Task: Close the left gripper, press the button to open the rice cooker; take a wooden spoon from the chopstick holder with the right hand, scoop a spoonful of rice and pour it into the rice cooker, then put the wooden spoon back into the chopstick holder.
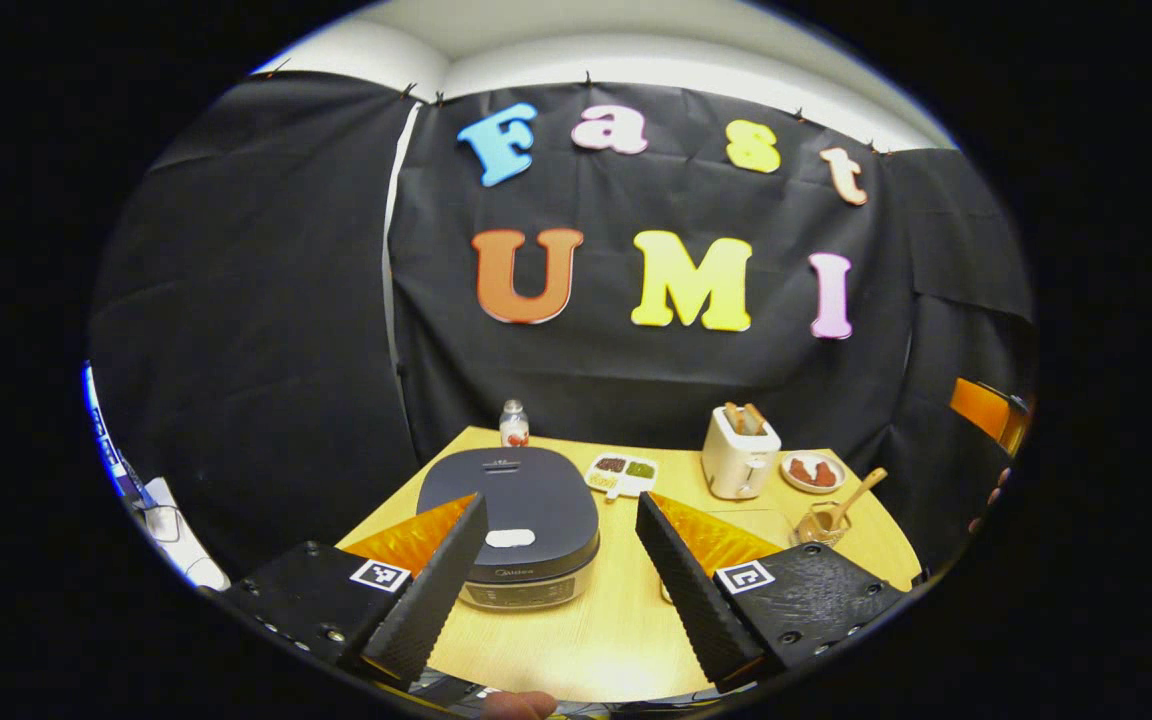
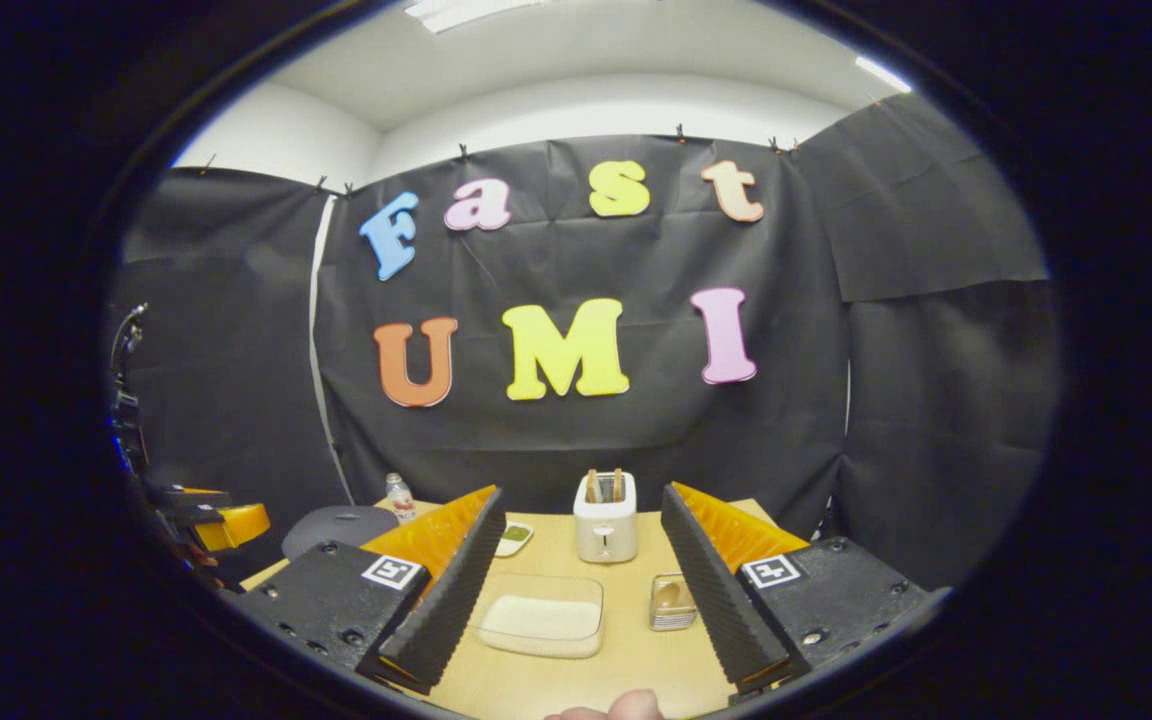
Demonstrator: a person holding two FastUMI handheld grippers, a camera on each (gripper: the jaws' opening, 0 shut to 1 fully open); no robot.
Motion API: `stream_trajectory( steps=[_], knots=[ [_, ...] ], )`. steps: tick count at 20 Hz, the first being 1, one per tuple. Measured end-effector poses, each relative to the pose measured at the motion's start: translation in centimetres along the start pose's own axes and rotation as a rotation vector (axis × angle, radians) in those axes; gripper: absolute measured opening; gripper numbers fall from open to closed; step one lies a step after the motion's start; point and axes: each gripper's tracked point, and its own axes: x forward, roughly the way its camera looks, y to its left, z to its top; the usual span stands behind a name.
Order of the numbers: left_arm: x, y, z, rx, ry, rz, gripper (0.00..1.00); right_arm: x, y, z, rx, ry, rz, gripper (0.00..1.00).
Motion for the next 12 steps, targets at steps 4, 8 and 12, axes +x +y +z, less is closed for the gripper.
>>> stream_trajectory(
  steps=[4,8,12],
  knots=[
    [-7.0,-1.0,1.7,0.026,-0.13,-0.045,0.95,-6.9,1.1,0.5,-0.034,-0.024,-0.019,1.0],
    [-12.1,-2.1,2.0,-0.001,-0.172,-0.084,0.95,-12.3,2.7,0.5,-0.053,-0.04,-0.035,1.0],
    [-14.6,-2.4,2.6,-0.024,-0.204,-0.09,0.95,-15.4,3.5,0.3,-0.031,-0.039,-0.045,1.0]
  ],
)
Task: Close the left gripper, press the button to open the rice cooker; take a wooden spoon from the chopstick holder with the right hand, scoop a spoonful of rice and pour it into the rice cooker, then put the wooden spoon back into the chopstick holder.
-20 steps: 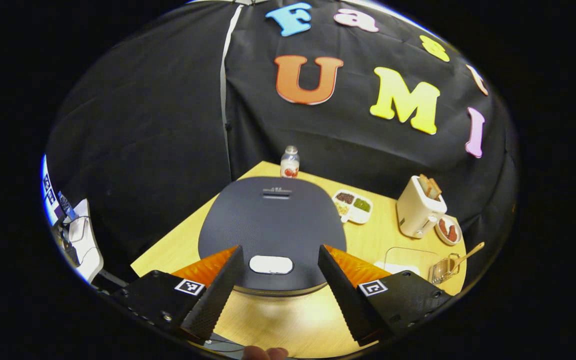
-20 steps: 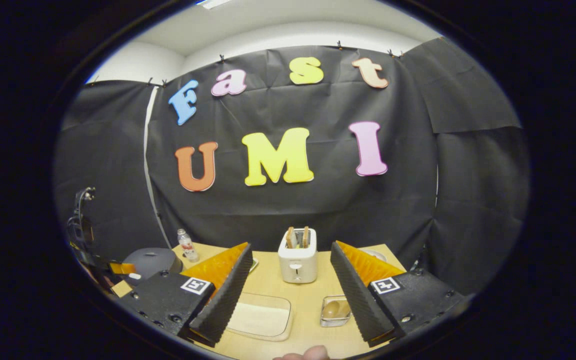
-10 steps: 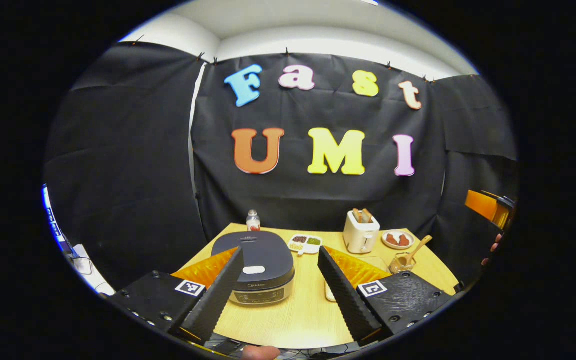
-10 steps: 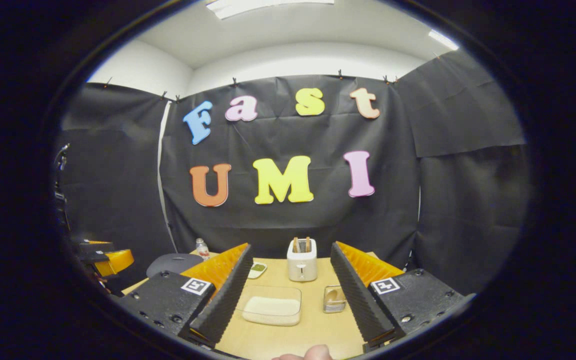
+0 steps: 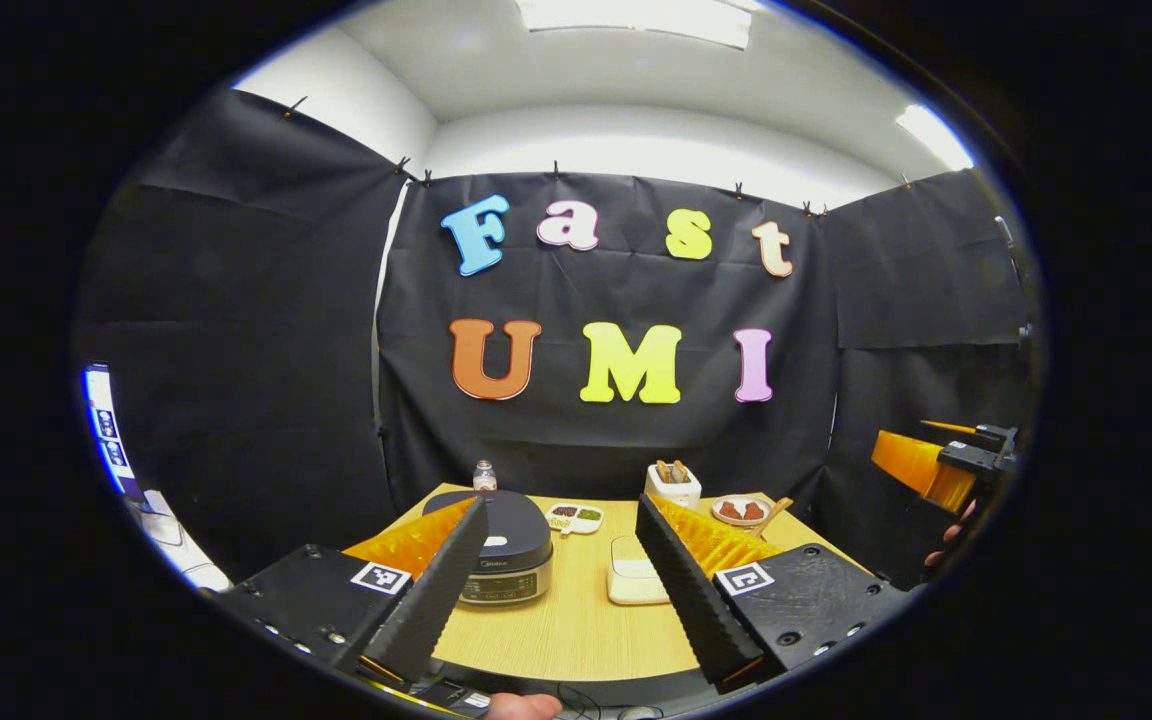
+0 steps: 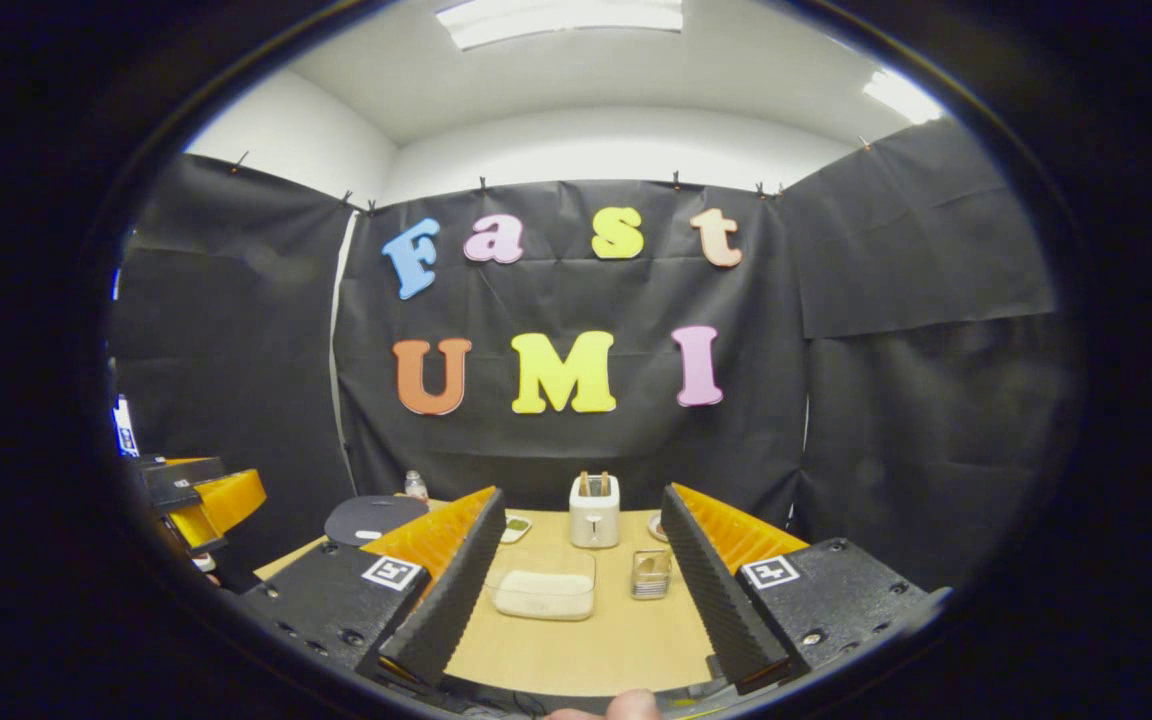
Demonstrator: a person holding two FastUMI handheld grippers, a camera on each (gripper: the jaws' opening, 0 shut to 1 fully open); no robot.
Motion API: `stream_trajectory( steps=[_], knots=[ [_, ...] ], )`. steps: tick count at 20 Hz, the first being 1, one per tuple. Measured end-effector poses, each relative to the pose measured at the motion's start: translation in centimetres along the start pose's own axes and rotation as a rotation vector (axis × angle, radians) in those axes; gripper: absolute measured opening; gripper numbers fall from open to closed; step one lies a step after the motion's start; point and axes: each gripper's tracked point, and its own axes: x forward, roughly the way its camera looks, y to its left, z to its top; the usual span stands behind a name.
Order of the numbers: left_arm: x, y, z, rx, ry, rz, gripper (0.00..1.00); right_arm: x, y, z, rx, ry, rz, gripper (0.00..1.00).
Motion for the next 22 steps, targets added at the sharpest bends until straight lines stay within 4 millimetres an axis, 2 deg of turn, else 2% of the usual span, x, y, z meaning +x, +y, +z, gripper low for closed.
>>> stream_trajectory(
  steps=[2,3,5,6,7,8,9,10,11,13,14,15,16,17,18,22],
  knots=[
    [-0.7,-0.9,0.3,-0.014,-0.01,-0.019,0.95,-1.0,0.2,0.2,0.006,0.0,-0.002,0.98],
    [-1.3,-1.1,0.6,-0.016,-0.014,-0.025,0.95,-1.4,-0.7,0.6,0.003,0.001,-0.004,0.98],
    [-1.8,-1.4,0.7,-0.022,-0.017,-0.029,0.95,-1.8,-0.7,0.7,0.003,0.006,-0.011,1.0],
    [-2.1,-1.8,0.9,-0.026,-0.024,-0.035,1.0,-2.0,-0.9,0.8,0.005,0.003,-0.017,1.0],
    [-2.2,-2.1,1.2,-0.022,-0.031,-0.037,1.0,-2.2,-1.0,1.0,0.003,-0.001,-0.022,1.0],
    [-2.2,-2.2,1.3,-0.015,-0.032,-0.033,0.95,-2.3,-1.3,1.0,-0.003,-0.002,-0.028,1.0],
    [-2.3,-2.2,1.3,-0.009,-0.033,-0.029,0.95,-2.5,-1.4,0.9,-0.008,-0.001,-0.033,0.97],
    [-2.3,-2.3,1.4,-0.008,-0.036,-0.026,0.85,-2.7,-1.6,0.6,-0.009,0.007,-0.035,1.0],
    [-2.5,-2.5,1.8,-0.005,-0.043,-0.023,1.0,-2.8,-1.6,0.3,-0.006,0.013,-0.036,1.0],
    [-2.7,-2.7,2.3,0.005,-0.058,-0.02,1.0,-2.8,-2.0,0.0,0.001,0.026,-0.043,1.0],
    [-2.6,-2.7,2.5,0.011,-0.063,-0.015,0.95,-2.8,-2.2,-0.2,0.005,0.032,-0.045,0.98],
    [-2.6,-2.6,2.5,0.016,-0.067,-0.009,0.85,-2.9,-2.4,-0.3,0.007,0.037,-0.046,0.98],
    [-2.5,-2.5,2.6,0.016,-0.069,-0.002,0.85,-2.9,-2.6,-0.4,0.01,0.04,-0.05,0.98],
    [-2.5,-2.3,2.7,0.013,-0.071,0.005,0.95,-2.7,-2.8,-0.5,0.013,0.04,-0.054,0.98],
    [-2.5,-2.3,2.6,0.013,-0.07,0.009,0.95,-2.7,-2.9,-0.5,0.016,0.042,-0.056,1.0],
    [-1.8,-2.3,2.8,0.037,-0.075,0.024,0.95,-2.1,-3.6,-0.9,0.026,0.051,-0.06,0.98]
  ],
)
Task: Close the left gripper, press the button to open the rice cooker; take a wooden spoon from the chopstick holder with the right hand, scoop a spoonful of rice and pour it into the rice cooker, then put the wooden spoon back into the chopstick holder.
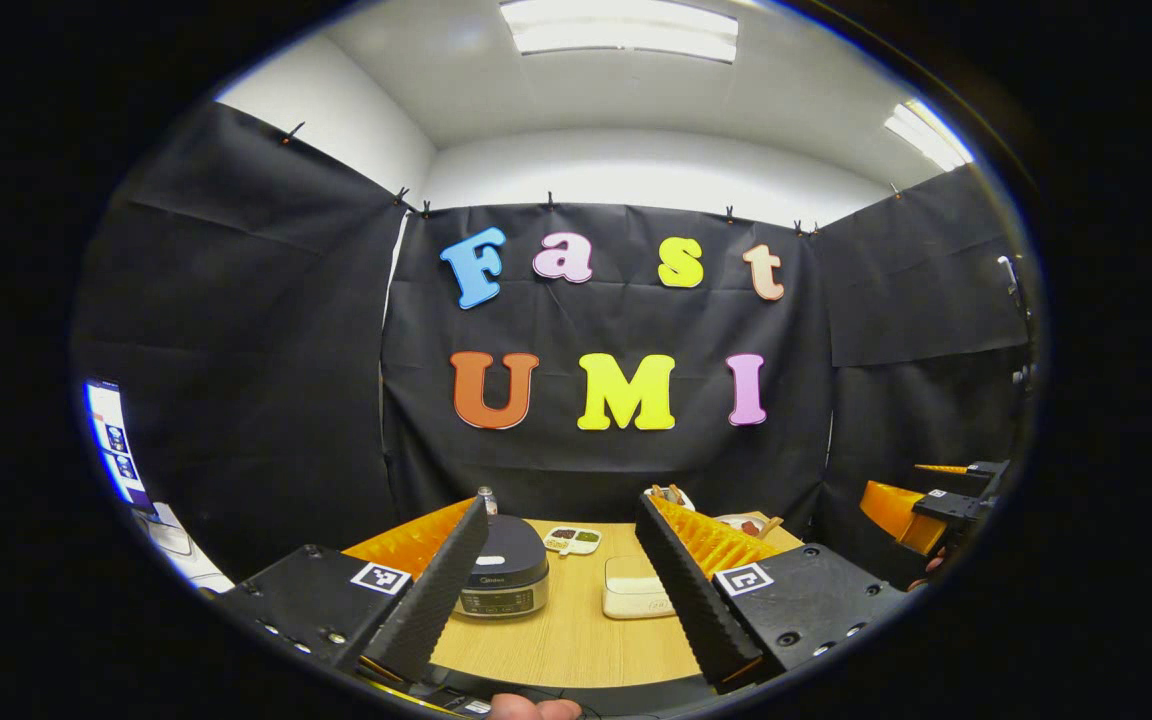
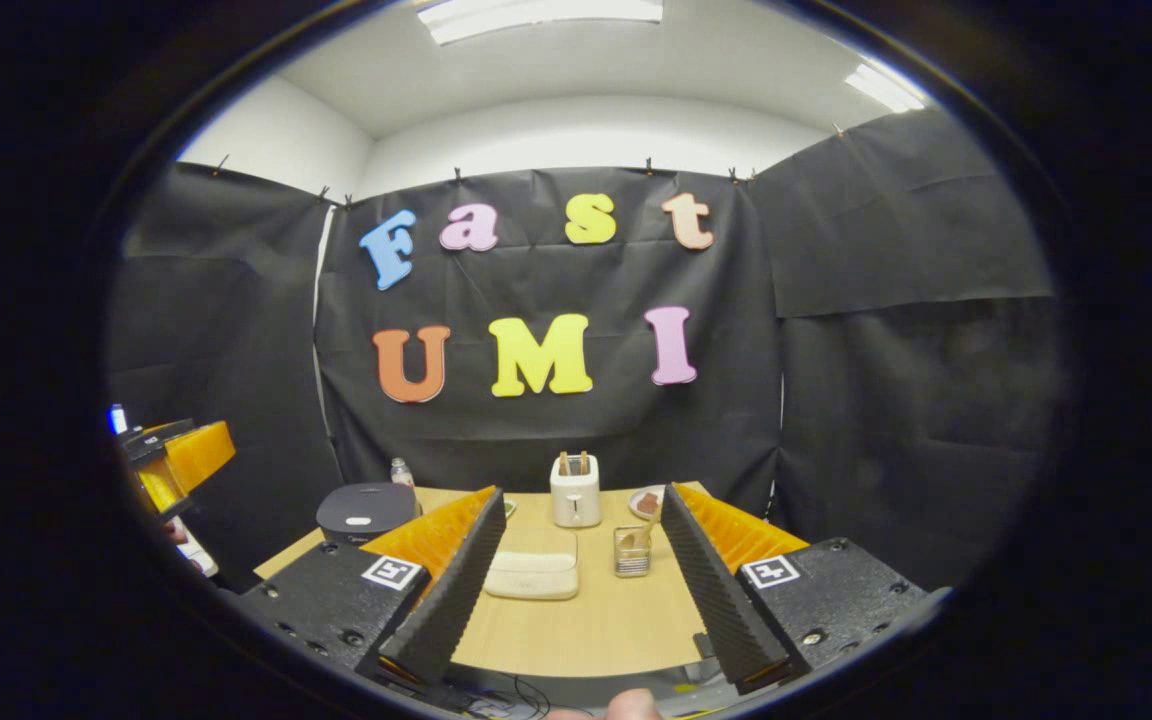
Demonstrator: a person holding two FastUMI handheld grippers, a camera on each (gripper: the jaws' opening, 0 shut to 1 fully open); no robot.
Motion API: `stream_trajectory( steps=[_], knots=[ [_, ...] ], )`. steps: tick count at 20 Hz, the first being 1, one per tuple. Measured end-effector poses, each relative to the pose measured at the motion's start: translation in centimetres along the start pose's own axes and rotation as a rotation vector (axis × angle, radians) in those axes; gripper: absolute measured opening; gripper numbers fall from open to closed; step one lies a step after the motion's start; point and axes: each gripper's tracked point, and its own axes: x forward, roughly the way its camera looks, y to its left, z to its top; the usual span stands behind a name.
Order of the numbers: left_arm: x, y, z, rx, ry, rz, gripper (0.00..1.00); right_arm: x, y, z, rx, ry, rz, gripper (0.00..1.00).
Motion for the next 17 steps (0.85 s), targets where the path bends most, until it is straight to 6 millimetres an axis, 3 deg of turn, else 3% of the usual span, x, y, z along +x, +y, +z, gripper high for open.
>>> stream_trajectory(
  steps=[17],
  knots=[
    [1.8,-1.8,0.0,0.017,-0.004,-0.003,0.95,2.2,-1.5,0.2,0.009,0.0,0.006,1.0]
  ],
)
